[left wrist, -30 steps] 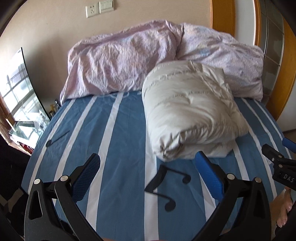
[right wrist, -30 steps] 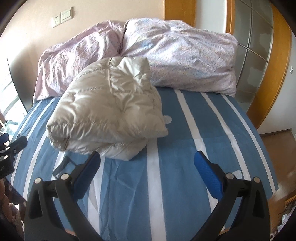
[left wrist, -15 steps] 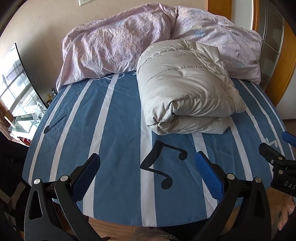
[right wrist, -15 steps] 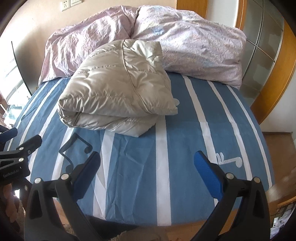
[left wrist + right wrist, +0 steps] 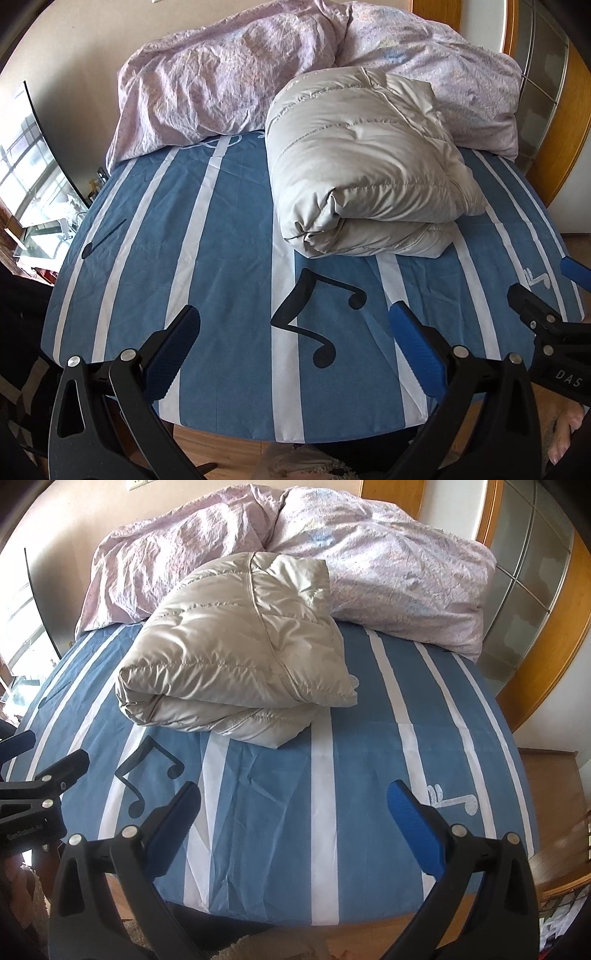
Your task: Fold large clothes
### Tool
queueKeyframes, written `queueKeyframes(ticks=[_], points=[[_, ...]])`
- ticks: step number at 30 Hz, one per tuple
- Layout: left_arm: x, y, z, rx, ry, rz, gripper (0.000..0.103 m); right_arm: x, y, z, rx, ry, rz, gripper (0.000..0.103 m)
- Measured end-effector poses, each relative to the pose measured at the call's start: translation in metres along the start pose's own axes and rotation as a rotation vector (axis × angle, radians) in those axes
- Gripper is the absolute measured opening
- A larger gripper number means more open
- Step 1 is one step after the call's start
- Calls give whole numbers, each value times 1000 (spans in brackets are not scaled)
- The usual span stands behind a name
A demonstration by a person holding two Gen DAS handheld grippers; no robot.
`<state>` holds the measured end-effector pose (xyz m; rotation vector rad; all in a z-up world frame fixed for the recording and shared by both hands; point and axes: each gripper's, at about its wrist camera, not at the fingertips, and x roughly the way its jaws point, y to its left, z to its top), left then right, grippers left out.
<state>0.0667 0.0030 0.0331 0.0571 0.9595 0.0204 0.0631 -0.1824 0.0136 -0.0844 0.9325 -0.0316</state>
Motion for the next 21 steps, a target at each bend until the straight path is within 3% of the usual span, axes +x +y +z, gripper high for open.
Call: queueKeyframes(ticks=[21], points=[[4,-8,2,18,28,9,102,9,0,4,8,39,11,101]])
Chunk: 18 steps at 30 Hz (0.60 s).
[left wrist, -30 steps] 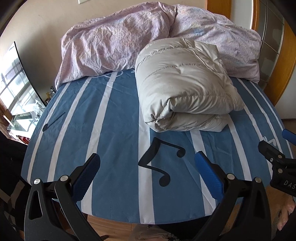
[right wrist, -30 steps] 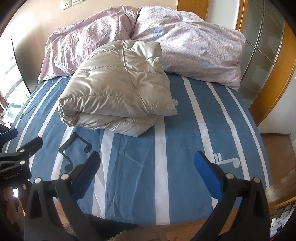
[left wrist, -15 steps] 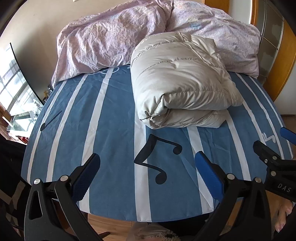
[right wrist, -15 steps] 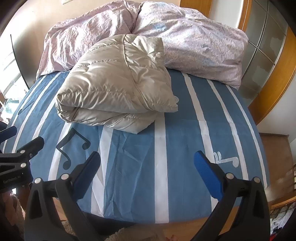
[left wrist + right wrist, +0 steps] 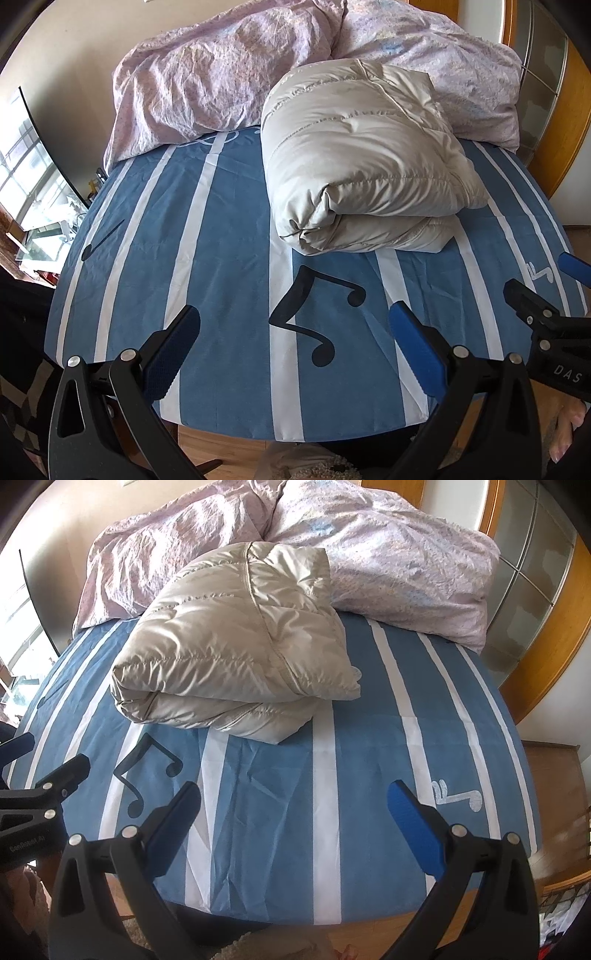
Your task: Fold large clothes
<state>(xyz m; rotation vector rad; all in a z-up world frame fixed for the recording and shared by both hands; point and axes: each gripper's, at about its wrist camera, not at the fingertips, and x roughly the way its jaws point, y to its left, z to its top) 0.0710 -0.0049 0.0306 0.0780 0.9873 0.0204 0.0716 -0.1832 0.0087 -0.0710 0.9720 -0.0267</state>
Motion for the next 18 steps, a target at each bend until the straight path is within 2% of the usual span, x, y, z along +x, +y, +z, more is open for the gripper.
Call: queueKeyframes(ticks=[18], points=[[6,2,2,-1,54,-30,102,4,-1,1,-2,22,-6,101]])
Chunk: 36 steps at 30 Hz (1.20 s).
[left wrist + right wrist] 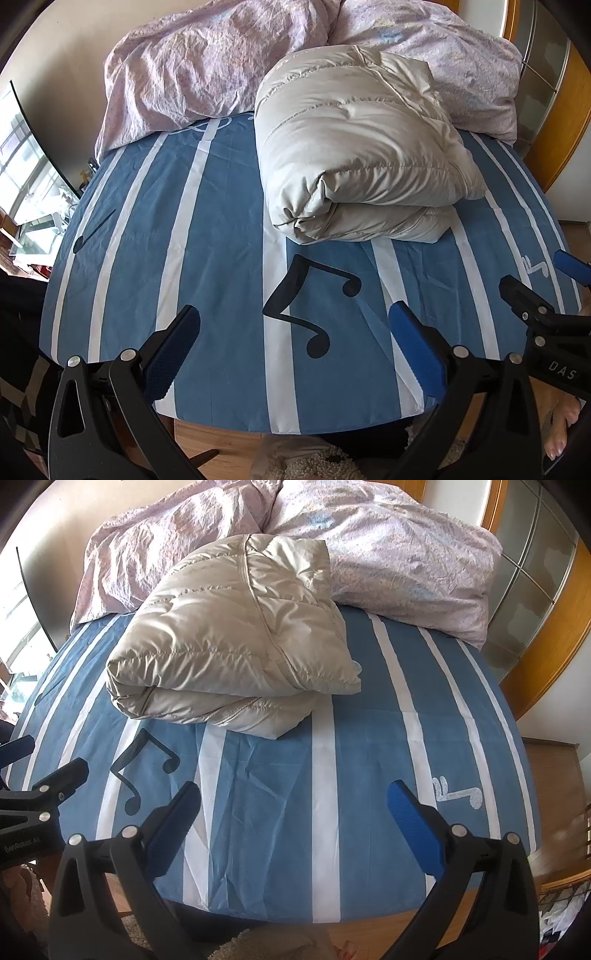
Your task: Fold large clothes
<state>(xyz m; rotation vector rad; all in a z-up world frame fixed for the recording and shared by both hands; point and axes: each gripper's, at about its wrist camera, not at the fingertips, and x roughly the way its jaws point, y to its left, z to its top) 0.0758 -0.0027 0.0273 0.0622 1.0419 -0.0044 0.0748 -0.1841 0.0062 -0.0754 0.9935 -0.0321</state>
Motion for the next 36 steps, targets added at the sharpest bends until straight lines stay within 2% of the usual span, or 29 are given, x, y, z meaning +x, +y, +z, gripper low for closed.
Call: queueKeyframes(ticks=[17,36], points=[[-4,-6,7,17,-17,-26,102,-5,-2,5,1,-12,-11,101],[-6,-1,9,4,-20,-21,102,-5,-6,7,0,-11,-4,101]])
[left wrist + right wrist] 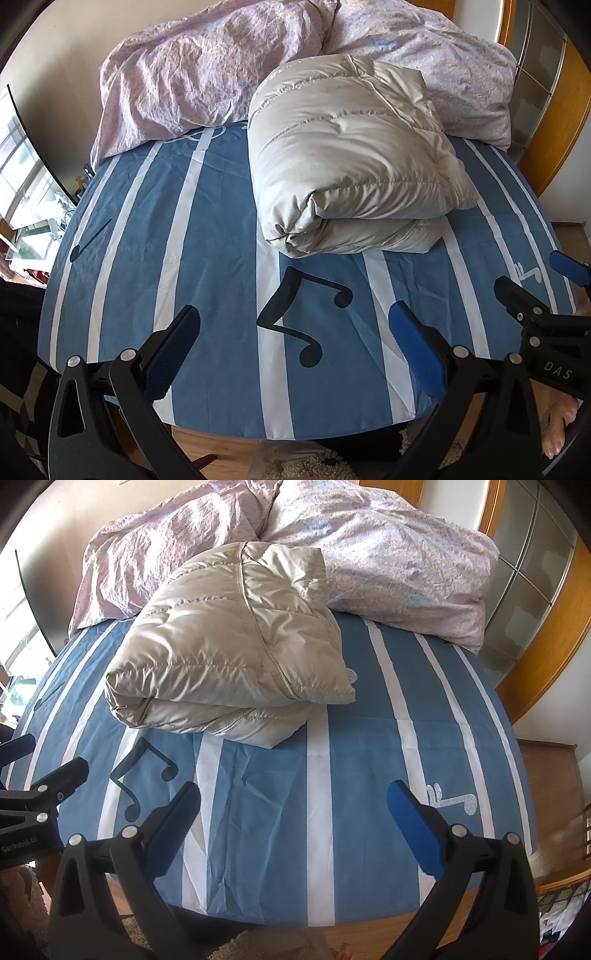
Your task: Fold large clothes
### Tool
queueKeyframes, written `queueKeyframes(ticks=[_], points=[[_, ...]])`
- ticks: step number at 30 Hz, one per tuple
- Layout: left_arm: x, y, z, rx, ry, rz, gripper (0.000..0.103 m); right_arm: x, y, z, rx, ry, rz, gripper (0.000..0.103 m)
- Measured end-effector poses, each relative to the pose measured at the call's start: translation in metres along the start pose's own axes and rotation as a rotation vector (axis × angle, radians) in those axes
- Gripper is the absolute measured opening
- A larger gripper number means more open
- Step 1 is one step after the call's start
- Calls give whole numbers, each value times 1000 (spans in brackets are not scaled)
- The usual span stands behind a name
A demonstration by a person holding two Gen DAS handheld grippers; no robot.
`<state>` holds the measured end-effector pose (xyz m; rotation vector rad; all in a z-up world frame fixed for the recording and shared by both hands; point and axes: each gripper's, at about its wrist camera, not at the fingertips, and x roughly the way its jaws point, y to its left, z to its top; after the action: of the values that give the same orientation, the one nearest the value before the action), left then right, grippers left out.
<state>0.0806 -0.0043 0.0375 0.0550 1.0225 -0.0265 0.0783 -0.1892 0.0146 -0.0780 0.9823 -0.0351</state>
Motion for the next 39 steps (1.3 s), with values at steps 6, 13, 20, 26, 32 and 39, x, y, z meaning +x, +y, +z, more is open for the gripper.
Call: queueKeyframes(ticks=[6,13,20,26,32,39], points=[[1,1,0,0,2,-1,102,1,1,1,-5,3,5,101],[2,0,1,-1,3,-3,102,2,2,1,-5,4,7,101],[2,1,1,-1,3,-4,102,3,3,1,-7,6,7,101],[2,1,1,-1,3,-3,102,4,4,2,-11,5,12,101],[2,1,1,-1,4,-4,102,4,4,2,-11,5,11,101],[2,0,1,-2,4,-4,102,4,4,2,-8,8,13,101]])
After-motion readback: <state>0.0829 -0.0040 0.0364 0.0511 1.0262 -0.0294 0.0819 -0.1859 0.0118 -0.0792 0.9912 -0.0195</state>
